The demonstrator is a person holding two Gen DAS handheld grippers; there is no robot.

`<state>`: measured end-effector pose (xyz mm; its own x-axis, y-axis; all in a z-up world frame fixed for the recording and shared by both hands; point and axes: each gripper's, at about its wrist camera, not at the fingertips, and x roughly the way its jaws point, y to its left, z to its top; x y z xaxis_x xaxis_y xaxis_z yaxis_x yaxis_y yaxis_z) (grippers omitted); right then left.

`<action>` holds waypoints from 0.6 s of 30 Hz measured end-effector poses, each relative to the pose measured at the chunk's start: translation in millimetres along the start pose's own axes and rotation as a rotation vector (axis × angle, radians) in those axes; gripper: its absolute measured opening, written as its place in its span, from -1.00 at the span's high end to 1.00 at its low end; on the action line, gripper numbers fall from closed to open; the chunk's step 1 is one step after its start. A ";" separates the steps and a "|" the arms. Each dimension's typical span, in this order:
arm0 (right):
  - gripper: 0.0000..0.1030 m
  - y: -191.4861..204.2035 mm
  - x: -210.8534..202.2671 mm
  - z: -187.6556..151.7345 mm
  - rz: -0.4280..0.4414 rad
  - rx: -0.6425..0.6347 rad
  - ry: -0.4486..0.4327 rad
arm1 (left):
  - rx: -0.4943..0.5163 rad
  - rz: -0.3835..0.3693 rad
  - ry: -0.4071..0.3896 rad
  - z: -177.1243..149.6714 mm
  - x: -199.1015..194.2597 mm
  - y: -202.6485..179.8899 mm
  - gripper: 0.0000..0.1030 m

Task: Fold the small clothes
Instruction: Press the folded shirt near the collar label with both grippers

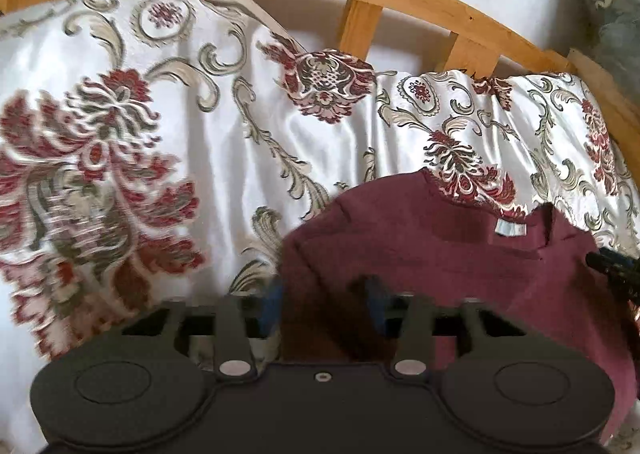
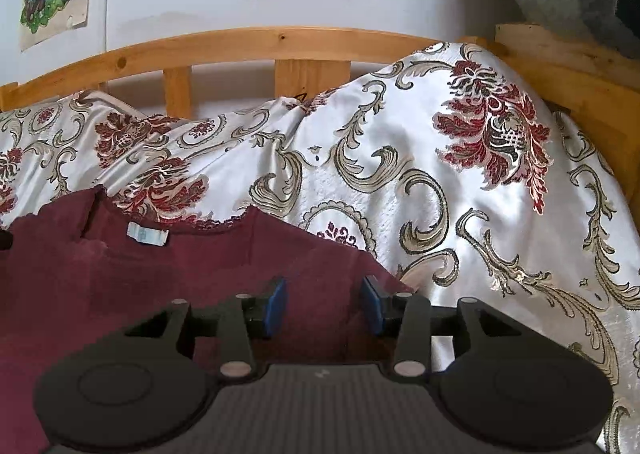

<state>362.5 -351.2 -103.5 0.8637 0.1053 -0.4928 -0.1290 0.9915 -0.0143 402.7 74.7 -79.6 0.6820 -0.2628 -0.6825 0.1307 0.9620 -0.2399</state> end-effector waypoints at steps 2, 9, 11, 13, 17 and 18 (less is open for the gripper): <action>0.16 -0.2 3.0 -0.8 0.007 -0.009 0.013 | 0.018 -0.022 -0.031 1.8 0.0 -2.4 0.81; 0.90 5.7 -4.9 4.0 -0.052 -0.072 -0.024 | 0.230 0.063 -0.182 -1.8 -14.5 -35.5 0.93; 0.90 8.1 -8.7 5.9 -0.076 -0.091 -0.041 | 0.284 0.082 -0.221 -3.8 -17.5 -42.2 0.95; 0.90 7.8 -10.2 6.3 -0.093 -0.091 -0.053 | 0.306 0.095 -0.219 -3.8 -16.8 -43.4 0.95; 0.90 5.7 -12.0 5.4 -0.121 -0.076 -0.068 | 0.284 0.117 -0.255 -5.2 -18.9 -39.8 0.96; 0.90 6.0 -13.9 5.6 -0.133 -0.076 -0.078 | 0.282 0.123 -0.282 -5.0 -22.1 -40.1 0.96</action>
<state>352.4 -346.2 -91.8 0.9102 -0.0185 -0.4137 -0.0445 0.9889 -0.1419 378.8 41.5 -58.4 0.8701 -0.1521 -0.4689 0.2013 0.9779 0.0564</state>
